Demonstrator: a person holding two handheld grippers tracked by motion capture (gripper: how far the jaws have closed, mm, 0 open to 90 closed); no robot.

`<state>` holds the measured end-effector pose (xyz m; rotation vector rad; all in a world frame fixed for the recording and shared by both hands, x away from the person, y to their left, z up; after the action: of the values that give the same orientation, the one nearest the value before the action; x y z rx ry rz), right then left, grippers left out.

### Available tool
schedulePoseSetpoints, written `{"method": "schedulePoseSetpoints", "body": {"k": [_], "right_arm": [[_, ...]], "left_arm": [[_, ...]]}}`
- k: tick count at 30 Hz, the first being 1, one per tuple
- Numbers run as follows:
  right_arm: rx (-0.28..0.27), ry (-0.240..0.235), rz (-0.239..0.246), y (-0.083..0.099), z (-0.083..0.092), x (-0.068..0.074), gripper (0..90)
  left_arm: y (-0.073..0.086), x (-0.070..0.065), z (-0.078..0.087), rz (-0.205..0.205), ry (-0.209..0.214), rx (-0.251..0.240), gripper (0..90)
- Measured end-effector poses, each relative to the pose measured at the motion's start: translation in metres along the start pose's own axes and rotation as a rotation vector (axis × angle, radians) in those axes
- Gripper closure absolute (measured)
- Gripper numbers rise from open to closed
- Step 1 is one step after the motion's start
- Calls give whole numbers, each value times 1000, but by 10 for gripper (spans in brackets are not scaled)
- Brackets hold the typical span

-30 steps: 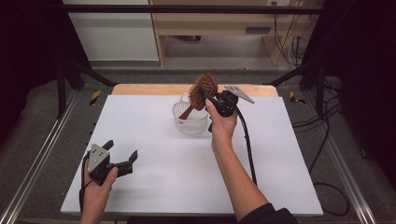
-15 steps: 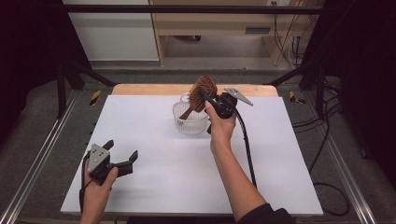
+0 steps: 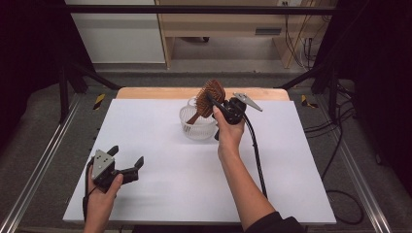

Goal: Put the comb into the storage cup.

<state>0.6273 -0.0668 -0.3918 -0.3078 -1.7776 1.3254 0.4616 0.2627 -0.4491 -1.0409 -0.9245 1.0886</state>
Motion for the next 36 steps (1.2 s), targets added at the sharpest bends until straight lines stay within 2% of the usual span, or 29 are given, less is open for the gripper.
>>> {"method": "schedulePoseSetpoints", "body": {"k": [36], "right_arm": [[2,8,-31,10,5,-10,529]], "left_arm": [[0,0,0,-4,2,2,23]]}}
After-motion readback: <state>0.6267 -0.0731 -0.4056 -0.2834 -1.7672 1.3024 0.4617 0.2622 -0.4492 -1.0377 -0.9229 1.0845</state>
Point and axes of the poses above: each handheld gripper's, and its own axes: z roughly backward along the jaws, y roughly out of its underside, x roughly to its left, the point moved 4 cm from there along -z, roughly forward along the jaws, and after that the axes turned 12 degrees about -y, right-handed, at the moved point
